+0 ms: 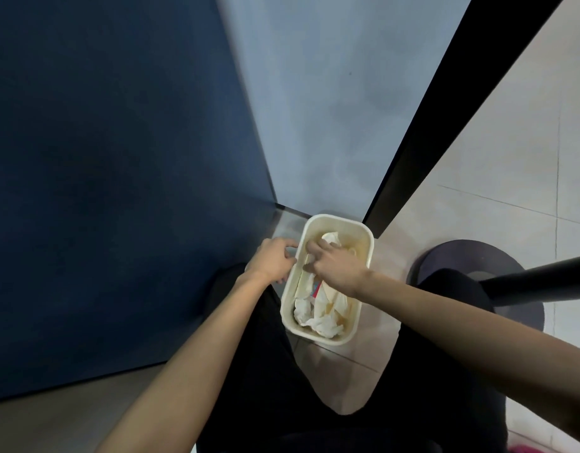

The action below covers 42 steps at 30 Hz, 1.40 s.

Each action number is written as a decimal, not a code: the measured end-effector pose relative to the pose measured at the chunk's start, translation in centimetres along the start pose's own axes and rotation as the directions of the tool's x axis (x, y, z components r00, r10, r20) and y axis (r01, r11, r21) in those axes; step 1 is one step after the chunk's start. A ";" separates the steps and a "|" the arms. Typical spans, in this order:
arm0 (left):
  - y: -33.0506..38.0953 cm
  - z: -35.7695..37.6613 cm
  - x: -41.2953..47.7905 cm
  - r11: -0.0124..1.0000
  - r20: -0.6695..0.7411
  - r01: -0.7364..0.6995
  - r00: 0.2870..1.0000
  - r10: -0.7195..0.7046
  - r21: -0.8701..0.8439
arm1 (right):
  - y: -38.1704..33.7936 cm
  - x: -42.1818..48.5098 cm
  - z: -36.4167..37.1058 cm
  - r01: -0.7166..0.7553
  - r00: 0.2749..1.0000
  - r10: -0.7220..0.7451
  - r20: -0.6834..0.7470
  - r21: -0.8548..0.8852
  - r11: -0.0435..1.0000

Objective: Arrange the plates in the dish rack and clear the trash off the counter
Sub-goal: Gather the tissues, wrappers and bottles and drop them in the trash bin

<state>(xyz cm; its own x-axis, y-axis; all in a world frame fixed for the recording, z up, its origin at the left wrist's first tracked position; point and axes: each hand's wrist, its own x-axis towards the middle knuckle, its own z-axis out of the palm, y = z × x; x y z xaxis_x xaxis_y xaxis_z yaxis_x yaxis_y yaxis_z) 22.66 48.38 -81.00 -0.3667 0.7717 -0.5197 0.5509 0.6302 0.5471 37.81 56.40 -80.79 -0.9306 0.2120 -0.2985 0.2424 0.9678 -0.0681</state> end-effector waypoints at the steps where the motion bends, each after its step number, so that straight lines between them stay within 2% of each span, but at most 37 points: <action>1: 0.0 0.0 0.1 1.000 -0.001 0.002 1.000 -0.002 -0.008 | -0.2 0.4 0.6 0.017 1.000 -0.016 0.019 -0.036 0.999; 4: -0.1 0.0 0.4 0.999 -0.014 0.024 1.000 -0.025 -0.039 | -0.4 1.4 1.9 0.039 0.995 -0.032 0.093 -0.075 0.996; 6: -0.1 0.0 0.5 0.998 -0.027 0.041 0.999 -0.043 -0.051 | 0.0 1.6 2.6 0.025 0.997 -0.022 0.073 -0.033 0.999; 10: 0.0 -0.1 0.6 0.996 -0.059 0.068 0.996 -0.071 -0.050 | 1.4 0.3 3.5 -0.005 1.000 0.004 0.006 0.163 0.987; 12: 0.0 0.0 0.6 0.997 -0.062 0.068 0.996 -0.069 -0.026 | 2.2 -1.0 3.2 -0.052 0.997 0.067 -0.042 0.285 0.957; 14: 0.0 0.0 0.5 0.998 -0.058 0.054 0.997 -0.052 0.044 | 3.2 -2.2 3.1 -0.097 0.982 0.151 -0.115 0.378 0.921; 17: 0.0 0.1 -0.1 0.987 -0.077 0.018 0.997 -0.006 0.160 | 4.4 -4.1 3.4 -0.129 0.947 0.232 -0.221 0.398 0.908; 19: 0.1 0.3 -0.6 0.986 -0.119 -0.012 0.992 0.033 0.168 | 4.6 -4.9 3.6 -0.121 0.941 0.236 -0.242 0.412 0.903; 22: 0.9 0.3 -1.8 0.994 -0.203 -0.069 0.976 0.085 0.084 | 4.2 -5.7 2.5 -0.126 0.951 0.244 -0.189 0.483 0.866; 25: 3.9 -0.6 -4.8 0.989 -0.172 -0.069 0.984 0.045 -0.133 | 3.2 -7.0 -1.1 -0.196 0.946 0.315 -0.074 0.643 0.740; 27: 6.5 -2.1 -7.7 0.976 -0.114 -0.071 0.992 0.048 -0.205 | 2.2 -8.0 -4.2 -0.225 0.946 0.324 -0.006 0.708 0.670; 34: 11.0 -8.8 -18.0 0.984 -0.044 -0.098 0.995 0.092 -0.151 | -2.7 -13.5 -16.2 -0.199 0.964 0.260 0.052 0.791 0.578; 42: 16.9 -17.3 -33.0 0.977 -0.030 -0.046 0.999 0.041 -0.208 | -9.8 -20.8 -31.9 -0.242 0.958 0.266 0.109 0.805 0.542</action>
<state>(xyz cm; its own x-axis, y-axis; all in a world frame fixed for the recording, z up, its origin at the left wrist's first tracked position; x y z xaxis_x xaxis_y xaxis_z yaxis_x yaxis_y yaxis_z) 31.08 35.04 -43.27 -0.3657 0.7992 -0.4771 0.3993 0.5977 0.6952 46.06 46.81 -43.54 -0.7969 0.4460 -0.4075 0.5775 0.3640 -0.7307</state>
